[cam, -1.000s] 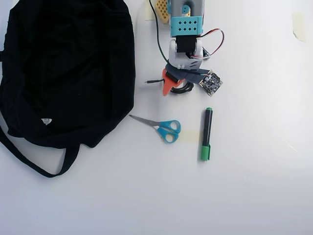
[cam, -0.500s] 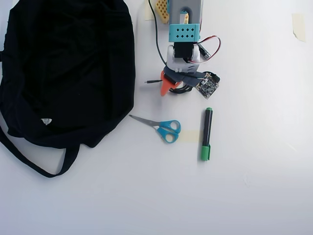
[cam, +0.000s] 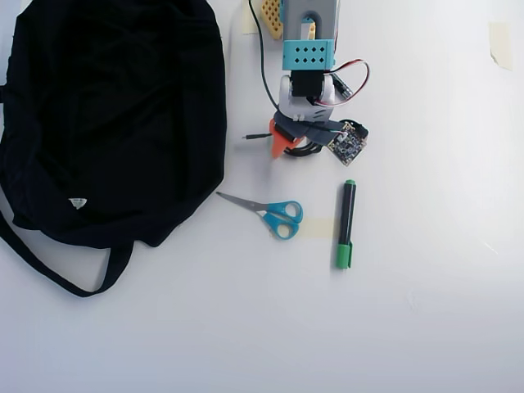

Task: Put the cable into the black bag

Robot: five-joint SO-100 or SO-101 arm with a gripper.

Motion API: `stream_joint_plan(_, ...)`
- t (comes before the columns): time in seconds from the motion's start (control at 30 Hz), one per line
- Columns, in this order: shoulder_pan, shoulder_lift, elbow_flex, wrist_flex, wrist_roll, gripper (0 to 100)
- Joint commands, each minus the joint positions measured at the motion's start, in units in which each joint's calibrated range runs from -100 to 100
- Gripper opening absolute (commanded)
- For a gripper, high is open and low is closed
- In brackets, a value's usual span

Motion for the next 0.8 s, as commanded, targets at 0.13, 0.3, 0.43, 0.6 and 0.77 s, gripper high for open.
stream_joint_plan(0.13, 0.27, -0.21, -0.27, -0.47, 0.14, 6)
stream_joint_plan(0.3, 0.27, -0.21, -0.27, -0.47, 0.14, 2)
stream_joint_plan(0.43, 0.27, -0.29, -0.27, -0.47, 0.14, 2)
stream_joint_plan(0.6, 0.27, -1.54, -0.90, 0.31, -0.49, 2)
stream_joint_plan(0.77, 0.27, -1.62, -1.26, 0.40, -0.49, 2)
